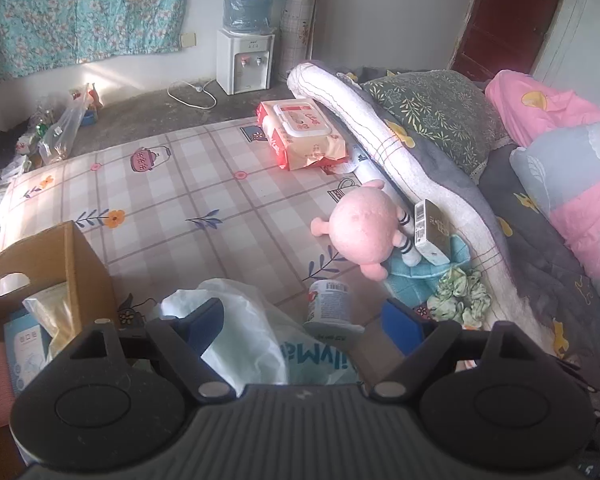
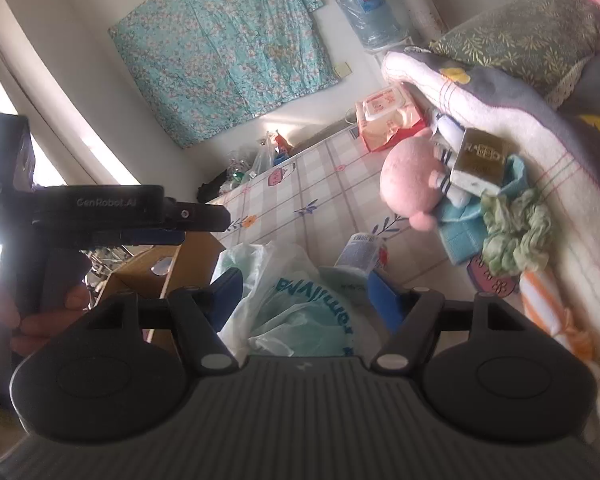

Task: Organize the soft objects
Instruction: 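Move the right tool over the bed toward the pink plush pig, then close the right gripper on the pink plush pig and lift it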

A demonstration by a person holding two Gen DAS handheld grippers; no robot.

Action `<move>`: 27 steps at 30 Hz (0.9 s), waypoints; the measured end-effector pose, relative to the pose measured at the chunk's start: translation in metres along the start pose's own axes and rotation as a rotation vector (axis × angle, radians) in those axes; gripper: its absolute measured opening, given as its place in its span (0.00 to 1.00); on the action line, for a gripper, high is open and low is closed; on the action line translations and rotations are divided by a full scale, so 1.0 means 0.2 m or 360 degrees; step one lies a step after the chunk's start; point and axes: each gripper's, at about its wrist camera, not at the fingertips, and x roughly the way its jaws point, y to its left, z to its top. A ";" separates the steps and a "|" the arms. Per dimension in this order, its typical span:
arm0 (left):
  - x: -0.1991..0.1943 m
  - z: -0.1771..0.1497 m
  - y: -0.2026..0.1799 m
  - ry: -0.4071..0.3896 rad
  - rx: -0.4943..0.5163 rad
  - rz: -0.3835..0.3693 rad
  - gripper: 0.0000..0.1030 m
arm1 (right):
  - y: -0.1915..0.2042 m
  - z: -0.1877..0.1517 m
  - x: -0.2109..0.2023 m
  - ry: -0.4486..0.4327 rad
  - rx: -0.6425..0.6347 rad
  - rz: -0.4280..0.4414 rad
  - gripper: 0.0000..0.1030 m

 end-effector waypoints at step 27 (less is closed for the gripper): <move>0.70 0.30 -0.14 0.0254 0.0101 -0.0052 0.68 | -0.58 0.97 0.99 0.0483 0.0089 -0.0250 0.76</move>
